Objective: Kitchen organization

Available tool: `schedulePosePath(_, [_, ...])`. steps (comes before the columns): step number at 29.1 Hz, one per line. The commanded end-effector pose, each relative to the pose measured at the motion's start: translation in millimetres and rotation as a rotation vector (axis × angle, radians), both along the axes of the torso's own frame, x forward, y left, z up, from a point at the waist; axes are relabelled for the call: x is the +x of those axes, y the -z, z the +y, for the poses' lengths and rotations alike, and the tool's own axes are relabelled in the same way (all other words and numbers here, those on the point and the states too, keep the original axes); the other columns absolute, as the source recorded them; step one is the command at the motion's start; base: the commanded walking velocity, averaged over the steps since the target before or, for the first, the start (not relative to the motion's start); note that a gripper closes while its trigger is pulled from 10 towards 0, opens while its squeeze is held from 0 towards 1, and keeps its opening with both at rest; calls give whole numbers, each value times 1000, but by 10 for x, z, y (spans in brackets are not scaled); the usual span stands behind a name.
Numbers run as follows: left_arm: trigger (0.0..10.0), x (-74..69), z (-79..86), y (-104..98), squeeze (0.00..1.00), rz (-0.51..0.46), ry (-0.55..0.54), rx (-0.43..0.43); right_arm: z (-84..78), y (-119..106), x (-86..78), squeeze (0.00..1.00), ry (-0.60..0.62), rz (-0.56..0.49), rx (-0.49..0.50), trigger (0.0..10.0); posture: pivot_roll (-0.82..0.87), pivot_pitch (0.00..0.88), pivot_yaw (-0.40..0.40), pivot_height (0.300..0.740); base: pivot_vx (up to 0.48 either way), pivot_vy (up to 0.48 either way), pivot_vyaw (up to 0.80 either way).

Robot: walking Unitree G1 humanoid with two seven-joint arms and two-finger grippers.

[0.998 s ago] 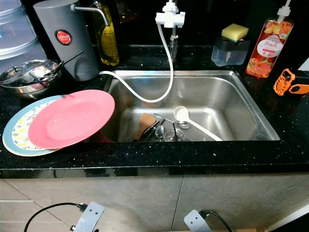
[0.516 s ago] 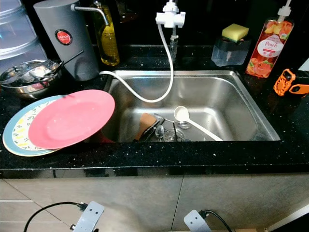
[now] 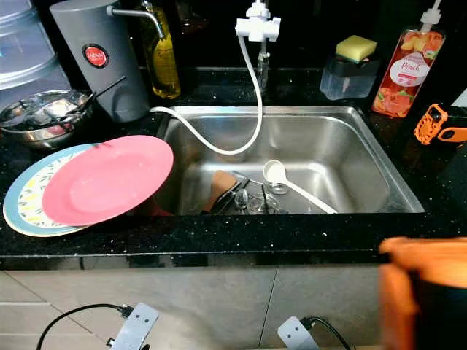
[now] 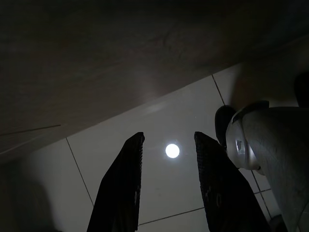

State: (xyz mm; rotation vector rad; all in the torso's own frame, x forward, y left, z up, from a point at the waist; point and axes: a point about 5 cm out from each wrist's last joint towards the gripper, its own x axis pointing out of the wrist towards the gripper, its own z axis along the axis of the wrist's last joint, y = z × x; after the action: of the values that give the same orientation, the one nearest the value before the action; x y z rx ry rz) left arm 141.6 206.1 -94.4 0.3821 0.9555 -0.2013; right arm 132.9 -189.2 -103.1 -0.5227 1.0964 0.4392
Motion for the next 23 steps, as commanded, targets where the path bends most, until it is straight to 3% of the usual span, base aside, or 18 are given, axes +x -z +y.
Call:
schedulePosePath(1, [10000, -47, 101, 5, 0, 25, -9, 28, 15, 21, -52, 0, -7, 24, -1, 10000, 145, 0, -11, 740, 0, 0, 0])
schedulePosePath(23, [10000, -86, 137, 18, 0, 51, -16, 46, 44, 29, -64, 0, -3, 29, 3, 10000, 150, 0, -6, 740, 0, 0, 0])
